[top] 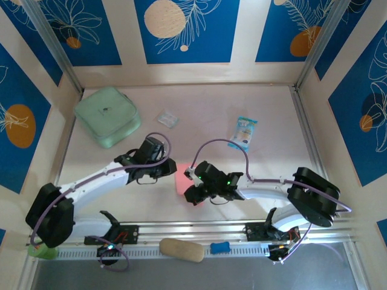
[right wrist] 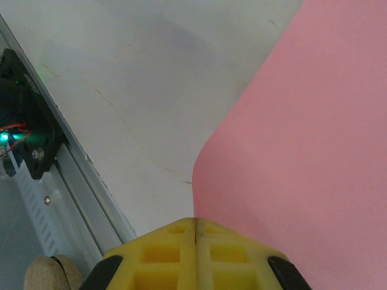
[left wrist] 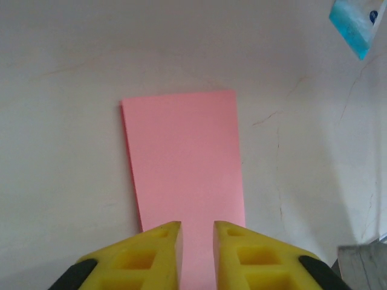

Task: Fold a paper plane with a square sheet of paper (pick it up from the middle)
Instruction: Perform the third fold on the triangle at the bottom-center of the table.

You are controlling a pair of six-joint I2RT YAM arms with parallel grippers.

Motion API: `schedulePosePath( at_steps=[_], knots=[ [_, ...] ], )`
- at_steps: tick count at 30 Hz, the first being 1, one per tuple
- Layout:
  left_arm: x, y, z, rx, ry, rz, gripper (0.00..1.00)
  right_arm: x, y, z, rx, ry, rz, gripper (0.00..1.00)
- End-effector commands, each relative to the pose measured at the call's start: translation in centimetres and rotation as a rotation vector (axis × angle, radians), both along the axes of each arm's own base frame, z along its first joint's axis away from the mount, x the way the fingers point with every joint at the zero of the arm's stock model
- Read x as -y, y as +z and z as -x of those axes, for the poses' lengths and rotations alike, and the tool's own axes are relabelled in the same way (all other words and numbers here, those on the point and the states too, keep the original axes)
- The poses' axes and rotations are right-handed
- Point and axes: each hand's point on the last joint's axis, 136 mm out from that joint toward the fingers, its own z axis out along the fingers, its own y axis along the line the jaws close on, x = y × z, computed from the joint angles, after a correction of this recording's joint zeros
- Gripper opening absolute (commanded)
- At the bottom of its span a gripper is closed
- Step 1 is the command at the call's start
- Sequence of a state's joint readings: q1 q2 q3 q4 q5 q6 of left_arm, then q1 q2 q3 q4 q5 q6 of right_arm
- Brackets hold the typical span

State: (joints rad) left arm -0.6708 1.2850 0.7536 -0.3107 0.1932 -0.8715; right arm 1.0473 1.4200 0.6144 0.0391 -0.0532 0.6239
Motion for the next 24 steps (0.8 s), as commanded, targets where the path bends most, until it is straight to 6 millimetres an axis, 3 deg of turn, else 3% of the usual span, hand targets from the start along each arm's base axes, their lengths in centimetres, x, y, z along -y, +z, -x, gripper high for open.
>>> schedulePosePath(
  at_steps=[1,9,17,24],
  knots=[
    [1.9,0.3,-0.8,-0.005,-0.080,0.044,0.16,-1.1,0.9,-0.1,-0.028,-0.021,-0.051,0.01],
    [4.6,-2.7,-1.8,-0.098,-0.180,0.040,0.09,-1.0,0.1,-0.1,-0.043,-0.032,-0.045,0.01],
    [4.9,-6.2,-2.2,-0.149,-0.215,-0.022,0.08,-0.8,-0.5,-0.2,-0.046,-0.035,-0.028,0.01],
    [4.2,-9.3,-1.2,-0.219,-0.201,-0.055,0.07,-0.5,-0.7,-0.4,-0.042,-0.049,-0.013,0.01]
  ],
)
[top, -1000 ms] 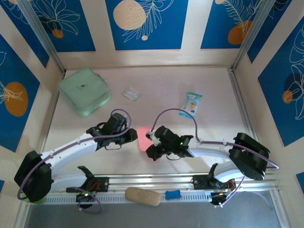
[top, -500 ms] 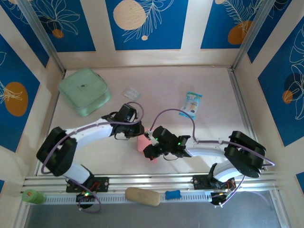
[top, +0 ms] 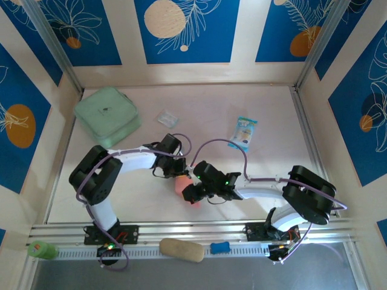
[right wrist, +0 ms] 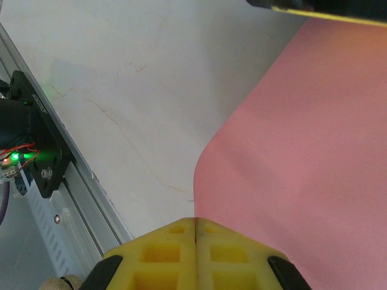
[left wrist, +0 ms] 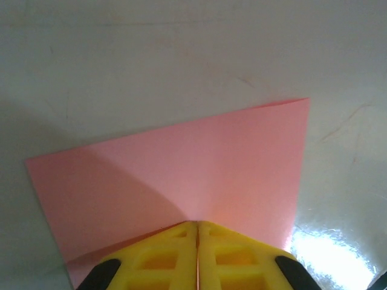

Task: Fold a paper plane with a square sheet of paper (pick it up from the middle)
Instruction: Perform the third fold on the triangle at the bottom-center of the table.

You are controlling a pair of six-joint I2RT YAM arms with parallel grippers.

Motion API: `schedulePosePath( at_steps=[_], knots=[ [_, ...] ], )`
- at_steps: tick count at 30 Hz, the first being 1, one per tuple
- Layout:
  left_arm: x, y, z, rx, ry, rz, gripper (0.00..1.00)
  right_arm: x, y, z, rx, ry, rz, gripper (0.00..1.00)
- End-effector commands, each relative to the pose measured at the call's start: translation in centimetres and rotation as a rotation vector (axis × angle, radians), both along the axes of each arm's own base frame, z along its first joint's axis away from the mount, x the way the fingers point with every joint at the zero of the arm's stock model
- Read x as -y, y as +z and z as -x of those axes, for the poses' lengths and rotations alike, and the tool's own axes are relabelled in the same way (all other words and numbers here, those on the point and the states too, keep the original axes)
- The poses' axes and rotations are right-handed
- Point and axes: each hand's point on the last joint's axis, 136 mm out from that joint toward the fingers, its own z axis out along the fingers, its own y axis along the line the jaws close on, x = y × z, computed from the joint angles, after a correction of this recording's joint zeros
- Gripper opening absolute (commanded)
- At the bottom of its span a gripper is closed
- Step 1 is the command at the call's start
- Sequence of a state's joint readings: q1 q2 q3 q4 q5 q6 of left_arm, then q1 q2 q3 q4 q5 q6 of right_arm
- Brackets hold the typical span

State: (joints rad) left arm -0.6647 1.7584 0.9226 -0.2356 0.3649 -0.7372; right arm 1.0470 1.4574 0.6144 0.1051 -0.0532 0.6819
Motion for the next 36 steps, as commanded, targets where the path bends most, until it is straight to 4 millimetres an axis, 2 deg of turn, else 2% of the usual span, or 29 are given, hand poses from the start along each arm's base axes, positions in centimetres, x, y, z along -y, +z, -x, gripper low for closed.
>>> schedulePosePath(
  at_steps=[1,7,27,36],
  knots=[
    [-0.4,-1.3,0.5,-0.025,-0.009,-0.008,0.07,0.4,-0.6,0.0,-0.015,-0.009,0.017,0.01],
    [-0.9,-2.1,1.0,-0.042,-0.005,-0.022,0.05,1.3,-1.1,-0.8,-0.005,-0.055,0.076,0.01],
    [-0.7,-1.8,1.1,-0.052,0.002,-0.007,0.05,5.5,-3.0,-3.7,0.014,-0.225,0.264,0.02],
    [-0.7,-1.8,1.1,-0.054,0.000,-0.009,0.05,5.7,-3.1,-4.1,0.005,-0.231,0.293,0.01]
  ],
)
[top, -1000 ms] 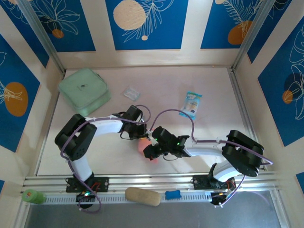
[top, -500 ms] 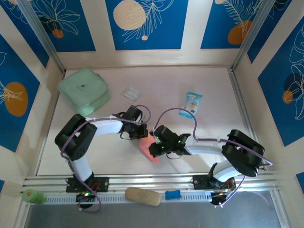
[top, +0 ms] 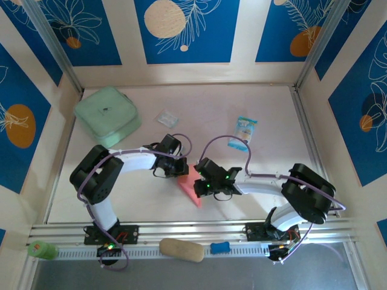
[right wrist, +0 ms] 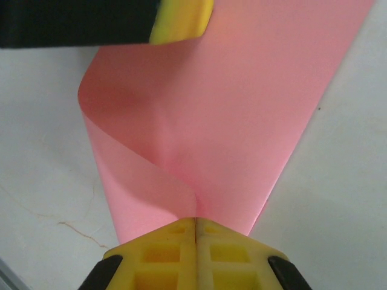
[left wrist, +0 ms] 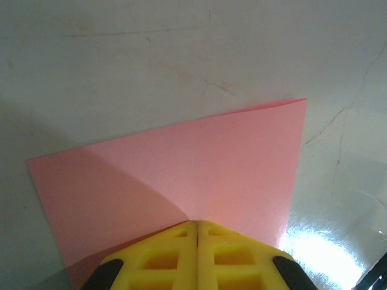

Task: Fold a paper plane with a square sheet of paper (pick it up from the middle)
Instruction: Perform the third fold on the triangle at the bottom-center of the table.

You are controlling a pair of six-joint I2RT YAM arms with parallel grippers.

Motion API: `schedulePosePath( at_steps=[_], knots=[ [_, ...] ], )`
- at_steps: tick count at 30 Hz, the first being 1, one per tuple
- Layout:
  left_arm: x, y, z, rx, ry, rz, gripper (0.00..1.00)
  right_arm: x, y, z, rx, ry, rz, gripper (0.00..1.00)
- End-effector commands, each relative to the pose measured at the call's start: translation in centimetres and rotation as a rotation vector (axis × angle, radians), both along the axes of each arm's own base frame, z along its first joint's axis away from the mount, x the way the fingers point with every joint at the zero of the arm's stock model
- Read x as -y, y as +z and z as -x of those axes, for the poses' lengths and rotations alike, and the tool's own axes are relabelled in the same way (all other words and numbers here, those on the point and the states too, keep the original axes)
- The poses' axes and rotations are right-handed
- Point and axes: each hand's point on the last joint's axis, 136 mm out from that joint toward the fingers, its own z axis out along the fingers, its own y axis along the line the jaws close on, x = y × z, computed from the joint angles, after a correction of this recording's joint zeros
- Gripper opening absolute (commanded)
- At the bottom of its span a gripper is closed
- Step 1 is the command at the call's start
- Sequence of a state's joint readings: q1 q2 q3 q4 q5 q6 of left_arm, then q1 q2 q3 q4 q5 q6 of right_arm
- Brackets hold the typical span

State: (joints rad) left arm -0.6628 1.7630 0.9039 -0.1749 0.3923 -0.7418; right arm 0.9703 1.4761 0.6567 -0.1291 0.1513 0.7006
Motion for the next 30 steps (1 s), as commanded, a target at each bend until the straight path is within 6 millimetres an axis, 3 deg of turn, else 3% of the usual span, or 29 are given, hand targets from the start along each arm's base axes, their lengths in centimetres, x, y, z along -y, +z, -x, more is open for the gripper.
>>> schedulePosePath(
  at_steps=[1,30],
  knots=[
    [-1.22,-1.81,1.26,-0.064,0.005,-0.052,0.05,0.26,-0.06,-0.30,-0.013,-0.017,0.028,0.02],
    [-1.07,-1.85,1.29,-0.068,0.008,-0.040,0.05,-0.11,-0.21,-1.02,-0.033,-0.007,0.024,0.01]
  ],
)
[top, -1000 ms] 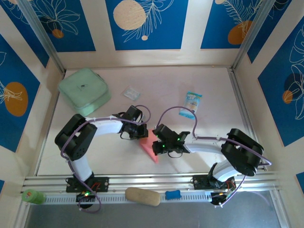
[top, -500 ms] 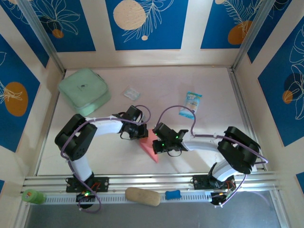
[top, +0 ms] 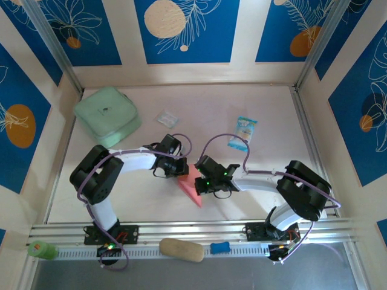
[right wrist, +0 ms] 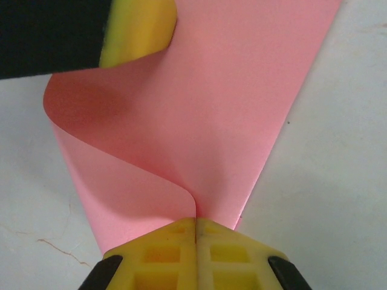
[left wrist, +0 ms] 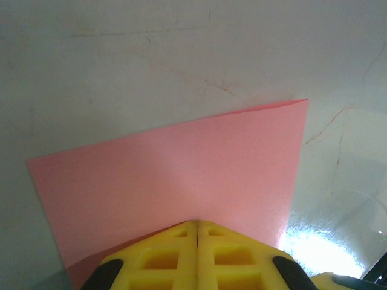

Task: Fold a paper plane with a square sheet of paper (pick it up from the middle)
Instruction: Perform the third fold on the triangle at the bottom-center of the table.

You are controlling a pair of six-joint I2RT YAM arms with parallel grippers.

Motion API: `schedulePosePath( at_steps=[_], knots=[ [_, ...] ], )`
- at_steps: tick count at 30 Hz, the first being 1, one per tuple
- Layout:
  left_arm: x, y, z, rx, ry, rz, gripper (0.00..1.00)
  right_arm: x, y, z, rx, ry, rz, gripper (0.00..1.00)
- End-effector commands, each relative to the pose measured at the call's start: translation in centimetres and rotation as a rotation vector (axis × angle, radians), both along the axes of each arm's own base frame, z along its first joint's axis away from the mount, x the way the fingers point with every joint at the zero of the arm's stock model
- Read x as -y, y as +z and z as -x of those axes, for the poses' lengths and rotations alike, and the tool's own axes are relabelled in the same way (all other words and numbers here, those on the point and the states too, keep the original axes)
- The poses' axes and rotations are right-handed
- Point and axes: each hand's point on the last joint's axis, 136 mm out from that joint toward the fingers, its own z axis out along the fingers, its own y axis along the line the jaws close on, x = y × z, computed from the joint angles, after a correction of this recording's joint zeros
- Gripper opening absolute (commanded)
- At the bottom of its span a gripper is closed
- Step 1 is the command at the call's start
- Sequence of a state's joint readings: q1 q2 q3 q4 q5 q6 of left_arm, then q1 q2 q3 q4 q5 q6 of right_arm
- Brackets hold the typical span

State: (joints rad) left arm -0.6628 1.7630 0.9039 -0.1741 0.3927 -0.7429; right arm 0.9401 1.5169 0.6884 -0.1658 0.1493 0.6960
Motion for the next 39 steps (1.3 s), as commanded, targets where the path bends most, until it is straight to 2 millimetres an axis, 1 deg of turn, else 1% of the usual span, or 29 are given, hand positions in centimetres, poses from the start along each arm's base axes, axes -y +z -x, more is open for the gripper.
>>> schedulePosePath(
  at_steps=[1,9,17,24,30,39],
  knots=[
    [-1.1,-1.9,1.3,-0.069,0.008,-0.041,0.05,-0.7,0.6,-0.3,-0.004,0.020,-0.018,0.01],
    [-1.1,-1.8,1.4,-0.070,0.006,-0.037,0.05,-1.2,0.9,-0.4,0.006,0.032,-0.038,0.02],
    [-1.0,-1.6,1.3,-0.067,0.004,-0.033,0.05,-1.0,0.8,-0.6,0.004,0.037,-0.028,0.02],
    [-1.0,-1.6,1.4,-0.069,0.005,-0.033,0.05,-1.2,1.2,-0.8,-0.002,0.053,-0.050,0.02],
    [-0.9,-1.6,1.3,-0.067,0.004,-0.030,0.05,-1.2,0.8,-0.4,-0.024,0.049,-0.050,0.02],
    [-1.0,-1.6,1.4,-0.068,0.004,-0.030,0.05,-0.5,0.1,0.2,-0.049,0.031,-0.037,0.02]
  ],
)
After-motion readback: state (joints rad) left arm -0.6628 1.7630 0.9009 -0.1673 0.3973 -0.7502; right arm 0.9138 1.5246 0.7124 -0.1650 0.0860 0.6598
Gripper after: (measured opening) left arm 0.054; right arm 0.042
